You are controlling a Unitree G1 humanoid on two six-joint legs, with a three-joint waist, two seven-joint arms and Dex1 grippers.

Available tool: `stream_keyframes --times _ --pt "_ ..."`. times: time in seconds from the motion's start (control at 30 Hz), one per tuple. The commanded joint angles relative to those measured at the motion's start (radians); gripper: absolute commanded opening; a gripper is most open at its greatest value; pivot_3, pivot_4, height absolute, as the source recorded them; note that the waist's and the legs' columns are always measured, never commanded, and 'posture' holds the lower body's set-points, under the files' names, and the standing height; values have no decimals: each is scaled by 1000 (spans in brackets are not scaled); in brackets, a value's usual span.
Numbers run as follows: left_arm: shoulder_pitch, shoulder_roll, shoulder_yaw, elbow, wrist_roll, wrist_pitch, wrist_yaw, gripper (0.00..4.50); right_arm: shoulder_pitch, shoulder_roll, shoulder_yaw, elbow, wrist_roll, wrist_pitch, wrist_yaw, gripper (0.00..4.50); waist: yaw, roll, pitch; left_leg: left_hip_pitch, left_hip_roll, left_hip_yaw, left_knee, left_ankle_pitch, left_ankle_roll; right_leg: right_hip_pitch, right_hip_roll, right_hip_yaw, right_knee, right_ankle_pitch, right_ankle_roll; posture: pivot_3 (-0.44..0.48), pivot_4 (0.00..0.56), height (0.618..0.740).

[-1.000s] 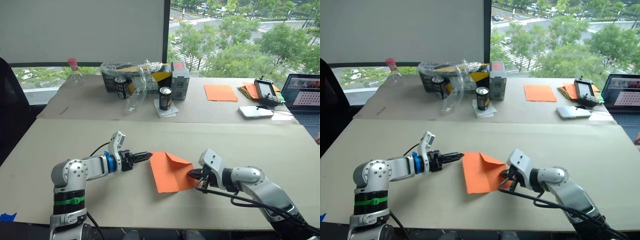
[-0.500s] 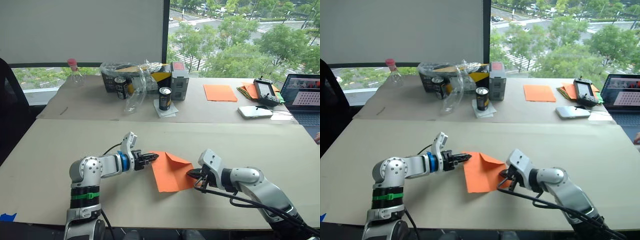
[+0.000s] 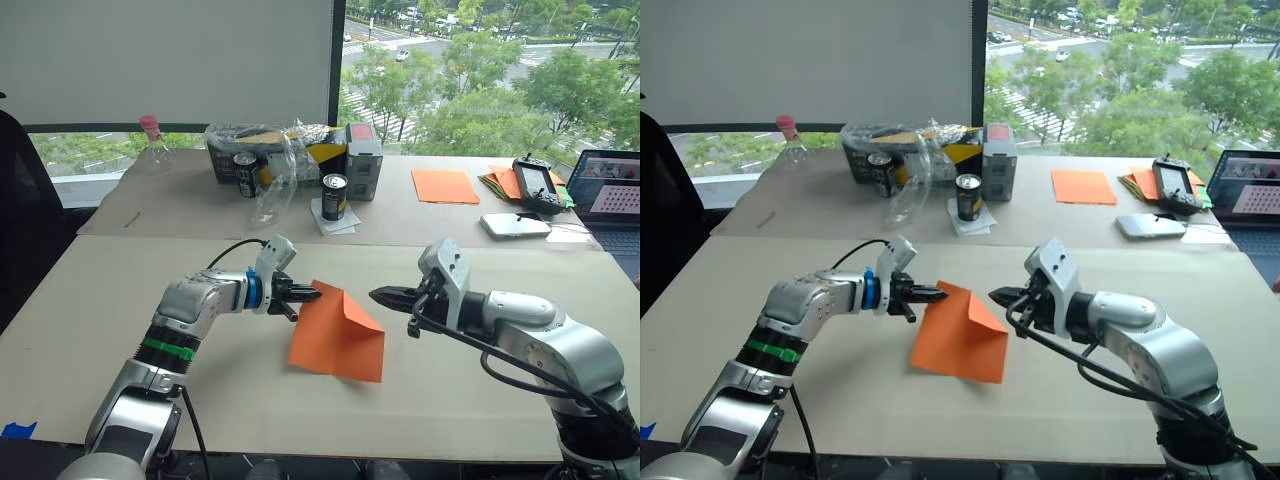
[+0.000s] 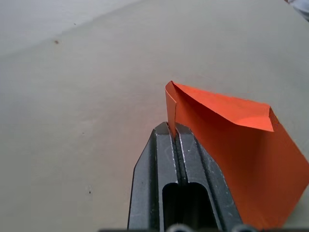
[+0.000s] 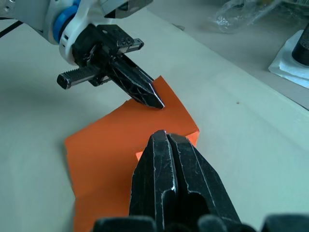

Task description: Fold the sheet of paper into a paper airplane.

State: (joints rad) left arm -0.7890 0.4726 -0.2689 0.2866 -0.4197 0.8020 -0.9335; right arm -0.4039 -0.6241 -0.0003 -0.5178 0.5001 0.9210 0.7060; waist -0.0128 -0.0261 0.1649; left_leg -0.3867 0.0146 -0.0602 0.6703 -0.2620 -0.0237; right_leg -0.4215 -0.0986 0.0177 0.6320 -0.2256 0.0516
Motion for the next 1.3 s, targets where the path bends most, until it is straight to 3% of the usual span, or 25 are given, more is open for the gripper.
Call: stream_keyframes --times 0.03,0.27,0.6,1.3 --pt "-63 -22 -48 87 77 -120 -86 11 12 -7 96 21 -87 -61 -35 0 -1 0 0 0 0 0 0 0 0 0 0 0 0 0 0 0 150 715" --pt "-131 -88 -98 261 202 -303 -165 11 71 7 252 130 -251 -193 -71 0 -3 0 0 -3 0 0 8 -1 2 -1 0 0 1 0 1 0 150 715" --pt "-174 -150 -115 397 344 -512 -203 11 97 41 262 136 -294 -190 -83 0 -2 0 0 -3 0 0 8 -1 2 -1 0 0 1 0 1 0 150 715" --pt "131 -123 -150 15 522 -784 -79 11 116 92 276 154 -307 -163 -84 0 0 1 0 -2 0 0 9 -1 3 0 0 1 4 0 1 0 150 715"
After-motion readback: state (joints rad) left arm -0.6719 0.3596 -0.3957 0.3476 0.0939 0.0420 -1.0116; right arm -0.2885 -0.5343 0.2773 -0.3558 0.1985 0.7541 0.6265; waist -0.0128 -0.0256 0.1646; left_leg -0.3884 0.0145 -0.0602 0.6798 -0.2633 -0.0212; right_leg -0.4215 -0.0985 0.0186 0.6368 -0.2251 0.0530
